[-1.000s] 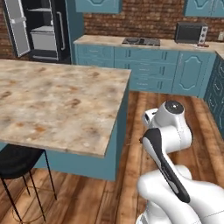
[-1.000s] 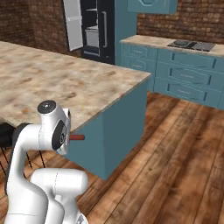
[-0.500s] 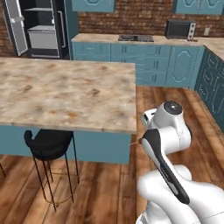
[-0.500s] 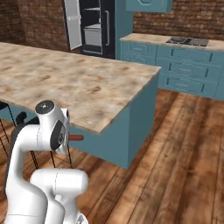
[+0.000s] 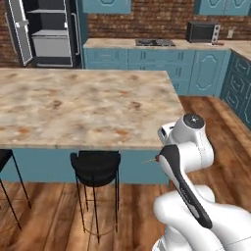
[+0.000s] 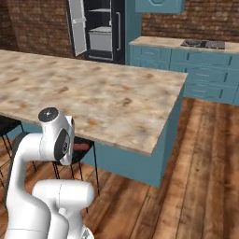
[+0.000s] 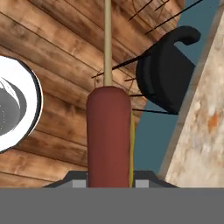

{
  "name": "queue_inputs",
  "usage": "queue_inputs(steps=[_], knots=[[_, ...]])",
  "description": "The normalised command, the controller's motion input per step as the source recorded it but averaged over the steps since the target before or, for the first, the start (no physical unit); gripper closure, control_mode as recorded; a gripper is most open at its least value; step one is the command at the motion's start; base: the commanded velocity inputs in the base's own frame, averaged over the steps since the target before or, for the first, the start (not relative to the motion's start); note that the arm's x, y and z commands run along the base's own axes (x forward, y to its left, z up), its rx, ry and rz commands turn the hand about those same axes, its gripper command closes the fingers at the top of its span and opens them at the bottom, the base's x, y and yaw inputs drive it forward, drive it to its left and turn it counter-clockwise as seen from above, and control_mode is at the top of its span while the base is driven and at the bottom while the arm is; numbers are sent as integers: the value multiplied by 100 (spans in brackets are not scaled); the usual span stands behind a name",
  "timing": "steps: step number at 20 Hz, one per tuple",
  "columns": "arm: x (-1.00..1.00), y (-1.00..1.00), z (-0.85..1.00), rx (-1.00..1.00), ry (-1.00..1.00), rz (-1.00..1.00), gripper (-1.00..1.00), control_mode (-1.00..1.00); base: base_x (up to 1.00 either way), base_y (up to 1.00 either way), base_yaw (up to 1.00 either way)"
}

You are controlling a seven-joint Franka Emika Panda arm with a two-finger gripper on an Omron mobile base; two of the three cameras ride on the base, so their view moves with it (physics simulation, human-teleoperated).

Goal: Place the cold items (cucumber and onion) from the fridge in one tupperware on the dining counter. Place the warm items (hot dog and kebab skewer) in the stove area in another tupperware.

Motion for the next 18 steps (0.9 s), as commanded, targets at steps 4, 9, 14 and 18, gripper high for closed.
queue_inputs(steps=[4, 9, 14, 18], knots=[[0, 0, 0, 0, 0, 0, 100, 100, 0, 100, -26], [0, 0, 0, 0, 0, 0, 100, 100, 0, 100, -25], [0, 0, 0, 0, 0, 0, 100, 100, 0, 100, -25], [0, 0, 0, 0, 0, 0, 100, 100, 0, 100, -24]])
